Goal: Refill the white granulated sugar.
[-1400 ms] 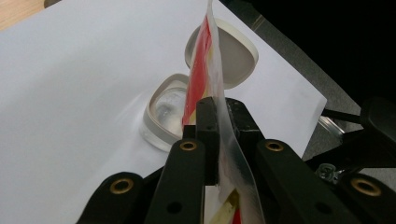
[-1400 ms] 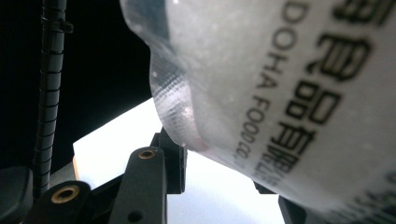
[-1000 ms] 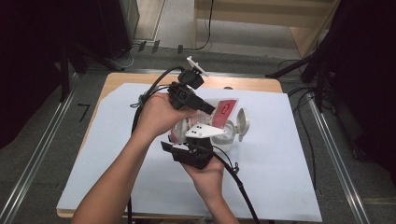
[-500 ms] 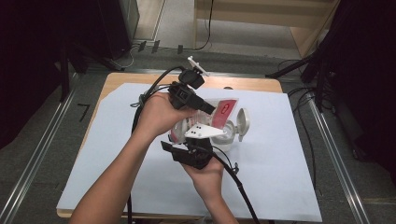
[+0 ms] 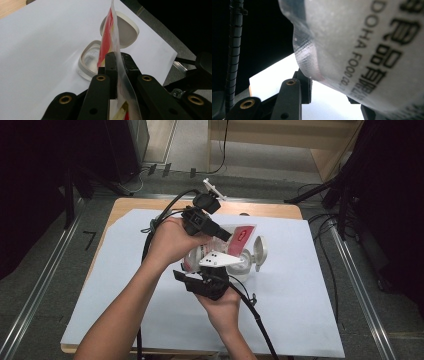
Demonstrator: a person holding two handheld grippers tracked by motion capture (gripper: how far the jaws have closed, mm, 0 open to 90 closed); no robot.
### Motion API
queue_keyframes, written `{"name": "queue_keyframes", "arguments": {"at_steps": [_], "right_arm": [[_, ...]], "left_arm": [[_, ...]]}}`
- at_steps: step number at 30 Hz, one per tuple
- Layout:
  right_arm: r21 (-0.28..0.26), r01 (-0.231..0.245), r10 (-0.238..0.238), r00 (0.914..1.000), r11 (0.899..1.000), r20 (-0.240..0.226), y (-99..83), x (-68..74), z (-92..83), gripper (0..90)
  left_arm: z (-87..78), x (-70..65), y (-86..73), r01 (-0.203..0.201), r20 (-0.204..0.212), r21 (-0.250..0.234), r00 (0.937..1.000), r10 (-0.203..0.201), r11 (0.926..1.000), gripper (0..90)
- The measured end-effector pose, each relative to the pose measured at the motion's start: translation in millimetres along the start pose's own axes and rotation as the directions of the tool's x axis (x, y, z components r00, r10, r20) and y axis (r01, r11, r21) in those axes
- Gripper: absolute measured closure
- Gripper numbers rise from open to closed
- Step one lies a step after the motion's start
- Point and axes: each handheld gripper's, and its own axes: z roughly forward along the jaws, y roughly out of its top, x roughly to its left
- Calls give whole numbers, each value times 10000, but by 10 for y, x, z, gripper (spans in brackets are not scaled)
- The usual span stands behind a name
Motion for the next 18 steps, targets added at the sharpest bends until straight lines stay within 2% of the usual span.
{"name": "queue_keyframes", "arguments": {"at_steps": [18], "right_arm": [[110, -17, 17, 10000, 9999, 5, 7, -6, 13, 636]], "left_arm": [[14, 38, 7, 152, 120, 19, 9998, -152, 9999, 860]]}}
